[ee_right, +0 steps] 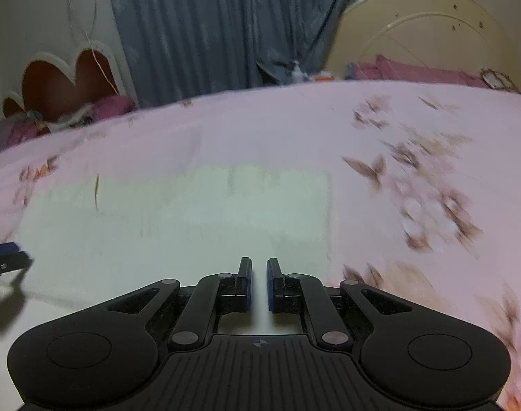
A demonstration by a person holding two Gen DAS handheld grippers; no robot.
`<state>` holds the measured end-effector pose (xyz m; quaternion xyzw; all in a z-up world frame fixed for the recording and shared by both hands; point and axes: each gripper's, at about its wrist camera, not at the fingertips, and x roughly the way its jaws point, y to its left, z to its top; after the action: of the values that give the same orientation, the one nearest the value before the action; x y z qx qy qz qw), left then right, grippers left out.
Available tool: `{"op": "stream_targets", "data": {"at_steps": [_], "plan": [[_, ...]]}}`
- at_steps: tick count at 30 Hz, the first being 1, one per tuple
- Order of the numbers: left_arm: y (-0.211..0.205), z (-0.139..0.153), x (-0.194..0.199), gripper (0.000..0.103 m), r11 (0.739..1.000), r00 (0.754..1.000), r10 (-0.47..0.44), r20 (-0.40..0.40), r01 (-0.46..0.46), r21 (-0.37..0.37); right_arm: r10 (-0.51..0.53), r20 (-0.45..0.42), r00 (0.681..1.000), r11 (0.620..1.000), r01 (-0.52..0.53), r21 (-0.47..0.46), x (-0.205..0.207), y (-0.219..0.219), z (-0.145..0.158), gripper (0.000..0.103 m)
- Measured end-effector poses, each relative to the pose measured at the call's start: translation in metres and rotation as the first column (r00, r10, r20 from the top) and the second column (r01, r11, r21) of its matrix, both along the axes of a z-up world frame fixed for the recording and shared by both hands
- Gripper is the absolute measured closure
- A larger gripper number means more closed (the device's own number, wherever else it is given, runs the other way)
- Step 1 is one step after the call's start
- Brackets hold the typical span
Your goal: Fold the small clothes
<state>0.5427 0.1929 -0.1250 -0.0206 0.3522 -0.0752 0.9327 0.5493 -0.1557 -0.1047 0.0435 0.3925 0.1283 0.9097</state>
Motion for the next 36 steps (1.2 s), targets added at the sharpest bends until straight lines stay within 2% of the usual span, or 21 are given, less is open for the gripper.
{"op": "stream_targets", "data": {"at_steps": [2,3,5,6,8,10,12,15,17,19,21,24,26,27,30,31,33,36], "plan": [[0.016,-0.006,0.022,0.058,0.999,0.999,0.044,0.005,-0.044,-0.013,-0.006,-0.011,1.0,1.0,0.006,-0.005,0.018,-0.001,-0.004,0.097],[0.027,-0.013,0.033,0.059,0.997,0.997,0.071,-0.02,-0.071,-0.016,-0.016,-0.019,1.0,0.999,0.015,-0.029,0.023,-0.005,-0.007,0.097],[0.044,-0.015,0.039,0.061,0.994,0.997,0.071,-0.026,-0.073,-0.079,-0.066,-0.023,0.998,0.995,0.064,-0.075,0.026,-0.018,-0.012,0.097],[0.046,-0.012,0.038,0.061,0.994,0.997,0.07,-0.033,-0.072,-0.081,-0.09,-0.037,0.995,0.993,0.087,-0.077,0.028,-0.025,-0.013,0.097],[0.038,0.0,0.027,0.058,0.994,0.997,0.073,0.011,-0.071,-0.08,-0.105,-0.049,0.993,0.994,0.103,-0.044,0.026,-0.033,-0.007,0.097],[0.019,0.008,0.016,0.054,0.995,0.998,0.02,0.057,-0.015,-0.094,-0.101,0.013,0.995,0.995,0.1,0.009,0.019,-0.025,0.006,0.097],[-0.011,0.008,0.011,0.054,0.996,0.998,-0.034,0.062,0.039,-0.081,-0.043,0.045,0.998,0.998,0.04,0.052,0.018,0.003,0.016,0.096],[-0.046,0.0,0.009,0.054,0.995,0.995,-0.087,0.037,0.089,-0.038,0.088,0.023,0.996,0.994,-0.09,0.06,0.022,0.055,0.013,0.096],[-0.058,-0.009,0.007,0.055,0.996,0.996,-0.088,0.022,0.088,0.01,0.152,0.004,0.988,0.987,-0.152,0.048,0.021,0.081,0.006,0.096],[-0.053,-0.016,-0.001,0.055,0.996,0.996,-0.087,0.024,0.087,0.026,0.174,-0.012,0.985,0.985,-0.174,0.005,0.018,0.09,-0.003,0.097],[-0.036,-0.015,-0.01,0.054,0.996,0.997,-0.068,0.025,0.067,0.055,0.156,-0.007,0.988,0.988,-0.156,-0.008,0.016,0.076,-0.002,0.097],[-0.002,-0.015,-0.021,0.054,0.995,1.0,0.009,0.029,-0.012,0.1,0.021,-0.013,1.0,0.998,-0.022,-0.063,0.014,0.027,-0.005,0.097],[0.012,-0.014,-0.025,0.054,0.998,0.999,0.038,0.012,-0.039,0.054,-0.033,-0.029,0.999,0.997,0.031,-0.068,0.013,0.003,-0.005,0.097],[0.01,-0.009,-0.028,0.058,0.997,0.998,0.056,0.018,-0.057,0.049,-0.033,-0.039,0.999,0.998,0.031,-0.052,0.012,-0.001,-0.004,0.097],[-0.017,0.008,-0.041,0.056,1.0,0.996,0.003,0.086,-0.005,0.023,0.009,0.009,1.0,0.999,-0.009,-0.036,-0.001,0.018,0.015,0.096],[-0.029,0.01,-0.043,0.056,1.0,0.995,-0.027,0.095,0.025,0.014,0.044,0.026,0.999,0.999,-0.044,-0.017,-0.007,0.028,0.019,0.094],[-0.059,0.01,-0.047,0.055,0.996,0.992,-0.091,0.091,0.091,0.009,0.097,0.031,0.995,0.995,-0.097,0.008,-0.018,0.048,0.02,0.066],[-0.087,0.0,-0.05,0.054,0.991,0.99,-0.131,0.059,0.13,0.014,0.159,0.009,0.987,0.987,-0.159,0.0,-0.03,0.071,0.011,0.066]]}}
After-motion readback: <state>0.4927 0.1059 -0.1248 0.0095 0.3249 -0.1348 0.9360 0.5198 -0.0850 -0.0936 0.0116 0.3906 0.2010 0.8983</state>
